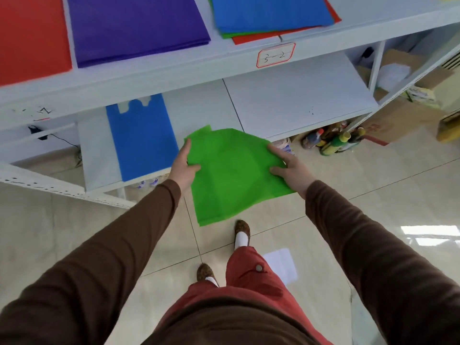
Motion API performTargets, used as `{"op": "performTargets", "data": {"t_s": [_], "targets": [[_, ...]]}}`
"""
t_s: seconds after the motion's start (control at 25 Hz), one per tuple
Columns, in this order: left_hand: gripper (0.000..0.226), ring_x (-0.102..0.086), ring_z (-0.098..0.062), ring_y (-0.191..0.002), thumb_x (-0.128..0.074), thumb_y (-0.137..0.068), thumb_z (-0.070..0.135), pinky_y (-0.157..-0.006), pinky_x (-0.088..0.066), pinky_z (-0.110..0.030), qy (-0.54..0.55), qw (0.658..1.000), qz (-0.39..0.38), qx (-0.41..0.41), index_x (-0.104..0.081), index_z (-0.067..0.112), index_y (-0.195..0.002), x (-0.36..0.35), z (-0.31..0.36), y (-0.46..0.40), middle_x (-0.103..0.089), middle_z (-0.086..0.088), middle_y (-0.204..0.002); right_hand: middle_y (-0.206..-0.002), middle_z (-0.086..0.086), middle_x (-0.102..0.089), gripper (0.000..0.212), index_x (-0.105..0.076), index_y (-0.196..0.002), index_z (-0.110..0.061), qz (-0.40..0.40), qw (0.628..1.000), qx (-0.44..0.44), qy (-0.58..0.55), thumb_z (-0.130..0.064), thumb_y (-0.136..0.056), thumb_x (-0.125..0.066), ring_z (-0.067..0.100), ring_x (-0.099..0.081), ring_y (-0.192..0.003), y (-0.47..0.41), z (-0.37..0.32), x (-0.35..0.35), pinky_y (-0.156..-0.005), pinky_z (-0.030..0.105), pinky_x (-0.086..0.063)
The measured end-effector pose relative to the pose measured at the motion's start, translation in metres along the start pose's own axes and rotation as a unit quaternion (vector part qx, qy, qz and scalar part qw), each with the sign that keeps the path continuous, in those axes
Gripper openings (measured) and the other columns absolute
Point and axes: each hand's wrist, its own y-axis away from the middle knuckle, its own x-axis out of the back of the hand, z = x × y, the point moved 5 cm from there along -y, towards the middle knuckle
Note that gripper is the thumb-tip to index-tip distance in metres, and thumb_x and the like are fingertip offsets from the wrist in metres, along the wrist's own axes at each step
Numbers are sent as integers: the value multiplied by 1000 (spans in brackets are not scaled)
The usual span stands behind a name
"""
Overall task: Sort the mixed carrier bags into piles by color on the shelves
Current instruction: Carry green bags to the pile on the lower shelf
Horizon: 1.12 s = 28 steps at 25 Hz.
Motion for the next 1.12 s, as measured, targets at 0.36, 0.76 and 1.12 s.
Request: {"op": "performTargets", "data": {"t_s": [0.36, 0.76, 1.12], "targets": [[44, -64, -27, -108, -66, -71, 11, -95, -52, -48, 28, 988, 136, -70, -64, 12, -115, 64, 41, -225, -66, -12, -122, -139, 3, -54, 63, -45, -142, -16, 16, 992, 124, -27, 8, -85, -57, 10, -58, -113, -209, -76, 18, -93, 21, -52], [90, -32, -17, -142, -56, -81, -8, -110, -35, -28, 8, 992, 112, -52, -18, 30, -153, 38, -48, -334, -19, 3, -161, -148, 3, -44, 72, -38, -147, -21, -13, 994, 97, -55, 11, -86, -55, 13, -59, -110, -356, 52, -32, -87, 20, -53], [81, -24, -21, -146, -58, -88, -8, -113, -24, -25, -65, 989, 134, 10, -20, 19, -154, 17, -107, -384, -21, -3, -161, -145, 4, -47, 59, -48, -141, -18, 83, 984, 58, 146, 5, -87, -55, 22, -48, -129, -393, 116, -50, -108, 26, -38]]}}
